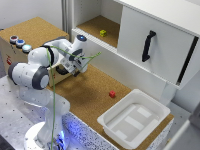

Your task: Grasp the drawer handle, then close it

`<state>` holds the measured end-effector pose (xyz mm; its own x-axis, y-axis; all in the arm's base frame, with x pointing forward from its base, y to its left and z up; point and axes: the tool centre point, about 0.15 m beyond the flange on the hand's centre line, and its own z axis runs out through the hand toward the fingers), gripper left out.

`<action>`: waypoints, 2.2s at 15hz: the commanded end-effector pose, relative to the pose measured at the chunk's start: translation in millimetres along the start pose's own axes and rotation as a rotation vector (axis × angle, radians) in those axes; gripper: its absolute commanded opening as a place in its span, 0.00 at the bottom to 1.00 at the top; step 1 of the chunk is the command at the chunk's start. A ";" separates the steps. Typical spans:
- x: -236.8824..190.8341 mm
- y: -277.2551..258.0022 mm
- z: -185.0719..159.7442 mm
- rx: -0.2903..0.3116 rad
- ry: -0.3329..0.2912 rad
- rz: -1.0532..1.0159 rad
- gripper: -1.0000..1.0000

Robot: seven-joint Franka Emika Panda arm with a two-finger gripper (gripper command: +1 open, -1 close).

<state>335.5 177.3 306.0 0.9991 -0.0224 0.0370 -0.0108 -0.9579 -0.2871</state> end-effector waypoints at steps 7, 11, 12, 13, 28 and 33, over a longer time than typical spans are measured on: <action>9.5 -70.4 43.4 -0.002 -0.051 -0.030 0.00; 8.0 -99.7 51.6 0.006 -0.049 -0.060 0.00; 7.5 -106.5 53.6 0.006 -0.046 -0.065 0.00; 7.4 -113.2 56.6 0.012 -0.048 -0.071 0.00; -0.4 -168.5 42.3 -0.007 0.052 -0.076 1.00; -3.4 -170.4 14.6 -0.019 0.096 -0.089 1.00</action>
<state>340.8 342.6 314.4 0.9935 0.0545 0.1004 0.0846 -0.9417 -0.3256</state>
